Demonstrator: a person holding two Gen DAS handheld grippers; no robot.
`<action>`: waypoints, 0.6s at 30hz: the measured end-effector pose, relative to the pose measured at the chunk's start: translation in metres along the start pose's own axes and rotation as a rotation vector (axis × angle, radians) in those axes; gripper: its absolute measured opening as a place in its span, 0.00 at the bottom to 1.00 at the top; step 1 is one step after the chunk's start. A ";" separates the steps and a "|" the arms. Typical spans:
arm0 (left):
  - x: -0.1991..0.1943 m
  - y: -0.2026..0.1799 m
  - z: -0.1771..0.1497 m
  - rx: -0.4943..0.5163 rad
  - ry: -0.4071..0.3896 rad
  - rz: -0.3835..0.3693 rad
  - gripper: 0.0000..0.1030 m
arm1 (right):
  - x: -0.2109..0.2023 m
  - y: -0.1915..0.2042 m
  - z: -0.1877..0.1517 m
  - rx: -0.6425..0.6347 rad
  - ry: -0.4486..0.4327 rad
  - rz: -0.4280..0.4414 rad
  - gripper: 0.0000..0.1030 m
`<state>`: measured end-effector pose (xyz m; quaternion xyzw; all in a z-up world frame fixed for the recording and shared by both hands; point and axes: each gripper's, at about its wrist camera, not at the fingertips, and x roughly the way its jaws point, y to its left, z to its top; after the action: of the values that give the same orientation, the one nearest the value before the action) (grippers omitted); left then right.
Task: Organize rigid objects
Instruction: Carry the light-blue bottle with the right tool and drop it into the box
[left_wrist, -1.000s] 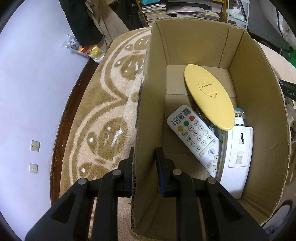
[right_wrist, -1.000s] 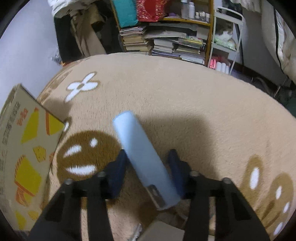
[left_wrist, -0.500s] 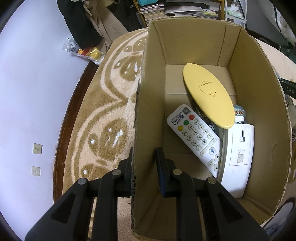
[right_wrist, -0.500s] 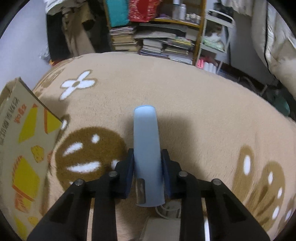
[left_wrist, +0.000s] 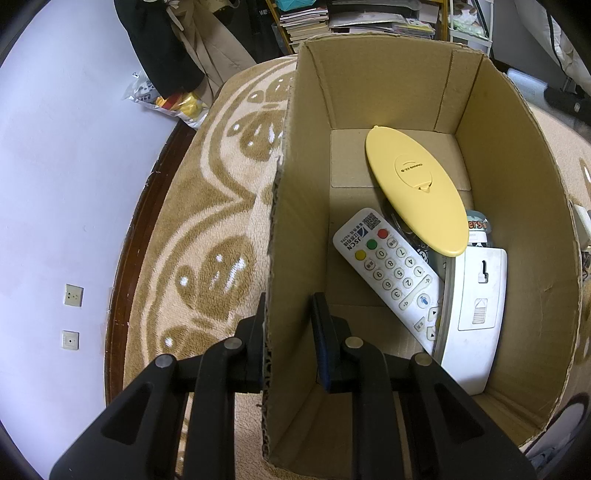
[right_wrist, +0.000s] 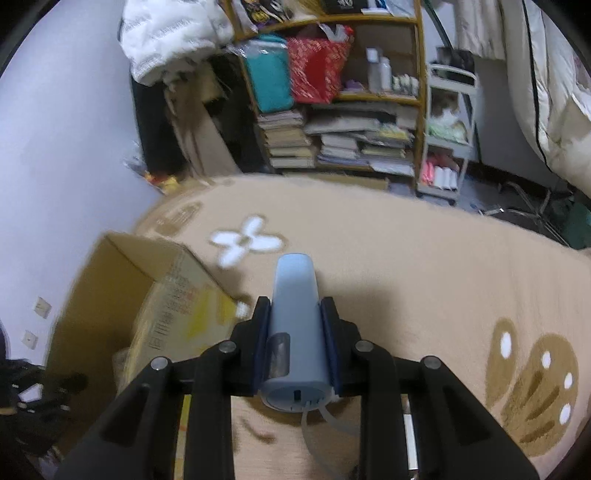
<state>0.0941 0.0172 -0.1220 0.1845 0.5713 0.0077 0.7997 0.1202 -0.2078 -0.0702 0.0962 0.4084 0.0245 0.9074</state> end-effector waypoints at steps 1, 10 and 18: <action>0.000 0.000 0.000 0.001 0.000 0.000 0.19 | -0.007 0.006 0.004 -0.007 -0.022 0.010 0.28; 0.000 0.000 0.000 0.001 0.000 0.000 0.19 | -0.039 0.055 0.012 -0.085 -0.096 0.104 0.28; 0.000 0.000 0.000 0.002 0.000 0.001 0.19 | -0.031 0.093 -0.003 -0.161 -0.041 0.177 0.28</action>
<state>0.0939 0.0174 -0.1219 0.1854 0.5712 0.0077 0.7996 0.1004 -0.1200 -0.0314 0.0591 0.3766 0.1351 0.9146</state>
